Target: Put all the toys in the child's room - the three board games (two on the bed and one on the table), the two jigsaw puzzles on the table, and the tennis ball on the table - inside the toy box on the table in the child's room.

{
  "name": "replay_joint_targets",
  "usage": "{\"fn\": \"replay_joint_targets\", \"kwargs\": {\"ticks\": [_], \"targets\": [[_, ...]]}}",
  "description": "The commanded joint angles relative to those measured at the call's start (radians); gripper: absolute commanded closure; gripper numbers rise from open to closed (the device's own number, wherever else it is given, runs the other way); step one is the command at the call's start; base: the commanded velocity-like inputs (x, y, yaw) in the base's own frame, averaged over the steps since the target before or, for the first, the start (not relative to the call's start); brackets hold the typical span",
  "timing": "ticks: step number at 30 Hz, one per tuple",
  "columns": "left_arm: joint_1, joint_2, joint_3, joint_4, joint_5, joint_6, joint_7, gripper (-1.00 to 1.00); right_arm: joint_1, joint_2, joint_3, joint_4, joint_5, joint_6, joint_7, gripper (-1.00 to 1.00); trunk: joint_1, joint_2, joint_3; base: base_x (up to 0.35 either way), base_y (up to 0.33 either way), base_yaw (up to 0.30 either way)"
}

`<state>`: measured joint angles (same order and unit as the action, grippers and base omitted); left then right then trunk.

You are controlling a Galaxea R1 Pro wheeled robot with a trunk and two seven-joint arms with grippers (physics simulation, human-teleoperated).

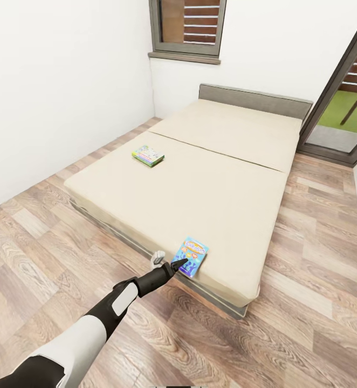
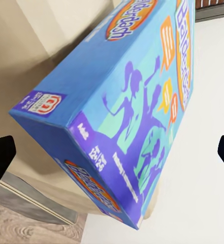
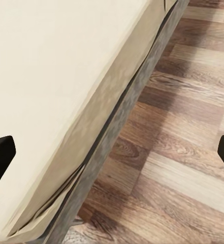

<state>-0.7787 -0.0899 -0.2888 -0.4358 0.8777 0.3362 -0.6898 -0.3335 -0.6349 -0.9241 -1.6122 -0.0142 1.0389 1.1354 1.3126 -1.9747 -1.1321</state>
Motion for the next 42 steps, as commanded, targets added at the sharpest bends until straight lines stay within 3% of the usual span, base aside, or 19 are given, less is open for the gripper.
{"fn": "replay_joint_targets", "kwargs": {"ticks": [1, 42], "targets": [[-0.001, 0.0, -0.003, 0.0, 0.011, 0.009, 0.0, -1.0, -0.001, 0.0, -0.001, 0.0, -0.001, 0.008, 0.003, -1.0, 0.0, 0.0, -0.001, 0.0, 0.0, 0.0], [-0.001, -0.004, -0.003, 0.0, 0.011, 0.009, 0.004, -1.0, -0.001, 0.0, -0.009, 0.0, -0.001, 0.008, 0.003, -1.0, 0.0, 0.0, -0.001, 0.0, 0.0, -0.029]]}}
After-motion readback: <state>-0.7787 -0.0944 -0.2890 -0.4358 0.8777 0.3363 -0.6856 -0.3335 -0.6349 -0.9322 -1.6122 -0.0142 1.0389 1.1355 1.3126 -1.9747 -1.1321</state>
